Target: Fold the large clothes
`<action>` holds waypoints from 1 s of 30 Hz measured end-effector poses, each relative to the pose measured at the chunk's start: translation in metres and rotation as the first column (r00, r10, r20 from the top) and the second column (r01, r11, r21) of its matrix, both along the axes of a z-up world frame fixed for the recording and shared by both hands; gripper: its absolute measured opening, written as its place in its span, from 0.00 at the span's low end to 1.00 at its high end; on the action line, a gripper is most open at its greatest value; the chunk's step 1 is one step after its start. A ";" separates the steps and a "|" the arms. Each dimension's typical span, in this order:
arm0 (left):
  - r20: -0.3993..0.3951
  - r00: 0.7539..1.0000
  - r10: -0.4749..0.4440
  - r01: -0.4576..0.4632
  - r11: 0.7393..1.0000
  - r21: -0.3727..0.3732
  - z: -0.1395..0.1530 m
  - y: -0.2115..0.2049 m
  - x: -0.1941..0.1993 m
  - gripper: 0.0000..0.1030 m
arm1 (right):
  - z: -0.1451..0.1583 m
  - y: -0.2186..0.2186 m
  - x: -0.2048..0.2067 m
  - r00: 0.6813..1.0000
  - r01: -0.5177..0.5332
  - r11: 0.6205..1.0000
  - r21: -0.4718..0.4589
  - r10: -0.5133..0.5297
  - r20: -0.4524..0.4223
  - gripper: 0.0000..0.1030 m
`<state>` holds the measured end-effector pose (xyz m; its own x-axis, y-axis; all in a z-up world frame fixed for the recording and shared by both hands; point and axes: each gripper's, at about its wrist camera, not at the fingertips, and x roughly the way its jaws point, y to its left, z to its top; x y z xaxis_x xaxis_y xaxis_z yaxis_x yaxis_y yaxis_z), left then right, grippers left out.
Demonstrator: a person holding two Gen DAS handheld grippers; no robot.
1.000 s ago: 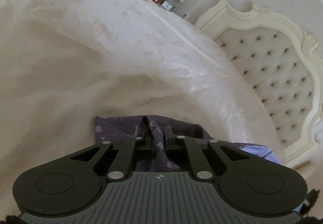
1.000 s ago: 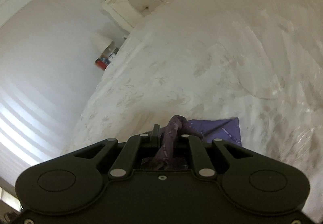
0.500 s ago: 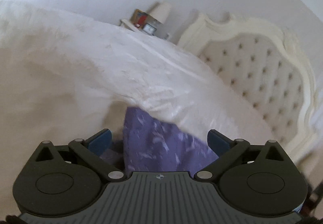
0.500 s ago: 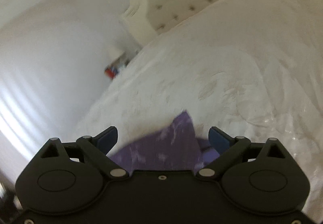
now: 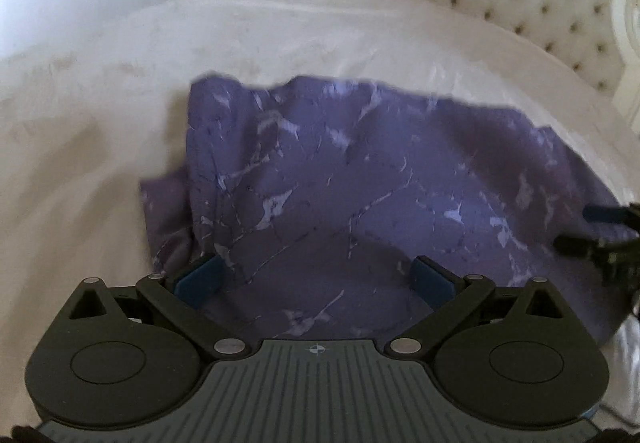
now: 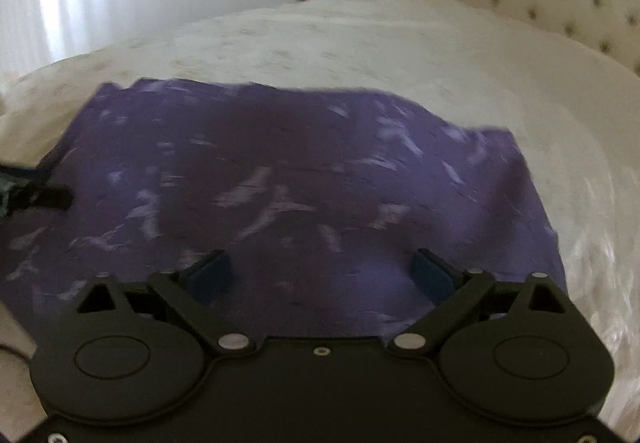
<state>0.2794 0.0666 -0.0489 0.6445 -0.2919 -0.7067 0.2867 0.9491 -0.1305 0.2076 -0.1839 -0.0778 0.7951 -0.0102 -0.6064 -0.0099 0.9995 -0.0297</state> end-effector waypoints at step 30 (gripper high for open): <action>-0.200 0.970 0.138 -0.216 0.869 -0.446 -0.007 0.088 -0.093 1.00 | -0.014 -0.096 -0.150 0.936 0.306 0.709 0.635 -0.348 -0.062 0.99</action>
